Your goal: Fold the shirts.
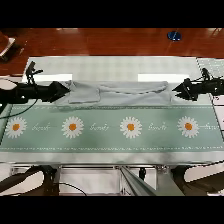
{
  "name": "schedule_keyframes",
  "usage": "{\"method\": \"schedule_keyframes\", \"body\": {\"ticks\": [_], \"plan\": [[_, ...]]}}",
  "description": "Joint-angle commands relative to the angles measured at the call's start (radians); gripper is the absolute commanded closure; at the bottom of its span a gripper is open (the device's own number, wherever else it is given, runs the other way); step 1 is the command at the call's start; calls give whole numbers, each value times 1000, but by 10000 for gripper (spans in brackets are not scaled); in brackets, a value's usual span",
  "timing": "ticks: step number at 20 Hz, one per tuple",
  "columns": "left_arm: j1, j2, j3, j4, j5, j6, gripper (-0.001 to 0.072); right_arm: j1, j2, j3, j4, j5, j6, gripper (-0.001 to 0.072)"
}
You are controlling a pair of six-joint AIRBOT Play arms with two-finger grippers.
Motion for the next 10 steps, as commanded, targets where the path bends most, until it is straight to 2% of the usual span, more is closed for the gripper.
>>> {"method": "schedule_keyframes", "body": {"ticks": [1,3,4,5,6,7,8,9,10], "plan": [[-108,84,-106,-53,100,31,200,69,-39,-14,37,-43,-7,300],[-160,83,-104,-60,145,31,201,110,-65,-14,46,-25,-5,306],[-184,83,-104,-77,174,32,201,134,-68,-14,43,-13,-12,333],[-209,83,-103,-95,206,32,202,153,-64,-14,45,-4,-17,470],[-231,82,-99,-95,221,31,213,163,-51,-11,51,18,-31,696],[-249,81,-90,-95,220,32,379,164,-22,-11,59,35,-58,696],[-268,81,-81,-95,219,32,639,161,19,-11,50,51,-70,696],[-288,80,-69,-95,222,35,680,153,78,-11,11,67,-71,696],[-312,78,-53,-95,224,35,680,147,146,-11,-43,94,-70,696]]}}
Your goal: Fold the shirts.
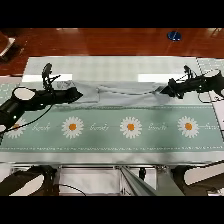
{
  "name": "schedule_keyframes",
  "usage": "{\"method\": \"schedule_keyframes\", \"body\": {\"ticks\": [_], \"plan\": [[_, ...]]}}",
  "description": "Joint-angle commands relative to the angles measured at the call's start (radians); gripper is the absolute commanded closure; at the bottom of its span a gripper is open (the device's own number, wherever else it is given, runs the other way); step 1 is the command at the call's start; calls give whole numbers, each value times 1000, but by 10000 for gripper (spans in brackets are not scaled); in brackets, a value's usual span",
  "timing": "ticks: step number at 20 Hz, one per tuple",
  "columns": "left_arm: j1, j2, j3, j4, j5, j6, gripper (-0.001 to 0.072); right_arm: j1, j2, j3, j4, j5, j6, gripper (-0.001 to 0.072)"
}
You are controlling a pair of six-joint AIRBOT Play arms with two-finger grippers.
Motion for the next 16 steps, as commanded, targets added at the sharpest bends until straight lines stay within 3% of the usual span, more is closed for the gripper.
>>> {"method": "schedule_keyframes", "body": {"ticks": [1,6,10,12,16], "plan": [[-87,-6,40,-8,38,5,681,2,180,-10,-115,84,-20,696],[-332,-161,179,-6,139,-2,682,2,679,-276,-171,65,0,696],[-474,-423,388,27,102,-108,682,5,1020,-446,-164,88,96,696],[-535,-549,505,32,51,-186,682,5,1127,-465,-163,121,133,696],[-673,-734,734,31,-58,-253,682,5,1203,-465,-111,142,157,696]]}}
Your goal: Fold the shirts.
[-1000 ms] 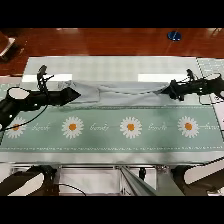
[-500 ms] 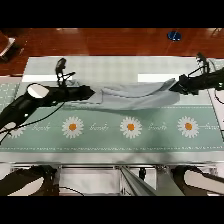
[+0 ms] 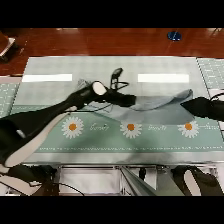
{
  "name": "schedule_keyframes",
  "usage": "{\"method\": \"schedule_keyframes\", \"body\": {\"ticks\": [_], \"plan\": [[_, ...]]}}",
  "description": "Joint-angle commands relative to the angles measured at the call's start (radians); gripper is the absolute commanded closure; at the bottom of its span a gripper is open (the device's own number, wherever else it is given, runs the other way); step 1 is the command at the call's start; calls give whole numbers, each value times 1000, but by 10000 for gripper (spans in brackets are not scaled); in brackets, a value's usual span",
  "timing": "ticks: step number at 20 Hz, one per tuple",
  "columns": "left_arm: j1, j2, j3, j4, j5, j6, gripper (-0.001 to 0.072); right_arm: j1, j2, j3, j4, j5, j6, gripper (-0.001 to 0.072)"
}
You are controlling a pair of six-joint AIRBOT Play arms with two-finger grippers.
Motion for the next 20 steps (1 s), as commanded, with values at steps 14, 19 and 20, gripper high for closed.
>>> {"method": "schedule_keyframes", "body": {"ticks": [14,19,20], "plan": [[193,30,279,284,-433,-125,681,93,-137,73,271,-13,-82,696],[483,565,-117,410,-325,-128,681,452,-454,266,269,-201,-85,696],[519,677,-216,409,-288,-131,681,511,-541,327,268,-236,-86,695]]}}
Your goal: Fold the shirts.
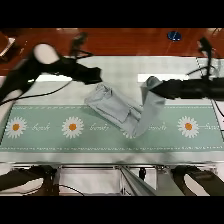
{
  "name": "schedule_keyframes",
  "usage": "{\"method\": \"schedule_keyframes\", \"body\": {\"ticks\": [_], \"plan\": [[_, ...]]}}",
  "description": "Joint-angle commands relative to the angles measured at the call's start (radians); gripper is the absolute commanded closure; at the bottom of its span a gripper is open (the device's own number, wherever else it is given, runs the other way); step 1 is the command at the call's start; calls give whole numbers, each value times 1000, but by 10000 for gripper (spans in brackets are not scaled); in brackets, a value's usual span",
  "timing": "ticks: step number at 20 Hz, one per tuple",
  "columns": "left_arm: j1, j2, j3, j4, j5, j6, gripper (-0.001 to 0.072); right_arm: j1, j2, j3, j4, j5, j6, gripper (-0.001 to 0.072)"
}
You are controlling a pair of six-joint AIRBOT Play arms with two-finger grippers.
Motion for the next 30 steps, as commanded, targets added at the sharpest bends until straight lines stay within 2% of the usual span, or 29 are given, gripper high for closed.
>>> {"method": "schedule_keyframes", "body": {"ticks": [1,5,8,9,10,11,13,15,18,19,21,23,25,28,30], "plan": [[164,390,-319,70,105,-8,681,218,-273,185,8,-140,-10,696],[175,735,-650,58,138,-69,680,342,-593,386,8,-213,-14,695],[175,867,-815,24,159,-122,680,393,-774,497,11,-217,21,695],[175,885,-854,17,171,-123,680,410,-821,529,14,-222,35,670],[175,888,-881,6,183,-123,680,423,-858,552,26,-214,42,465],[175,882,-902,-4,199,-123,680,431,-879,565,42,-196,35,295],[175,864,-916,-13,222,-123,680,418,-870,566,39,-164,35,297],[176,851,-916,-13,248,-124,680,349,-816,566,39,-78,41,297],[176,845,-916,-13,271,-124,680,169,-665,566,-27,154,41,298],[175,844,-916,-13,274,-124,681,109,-588,562,-121,227,41,297],[175,844,-916,-13,282,-123,680,13,-396,489,-396,246,63,297],[175,844,-916,-13,293,-123,680,-81,-177,300,-591,139,134,298],[175,844,-916,-13,304,-123,680,-174,56,21,-655,-32,238,298],[175,843,-916,-13,334,-123,680,-231,306,-375,-596,-226,428,298],[175,843,-916,-13,355,-123,680,-202,370,-590,-415,-323,452,299]]}}
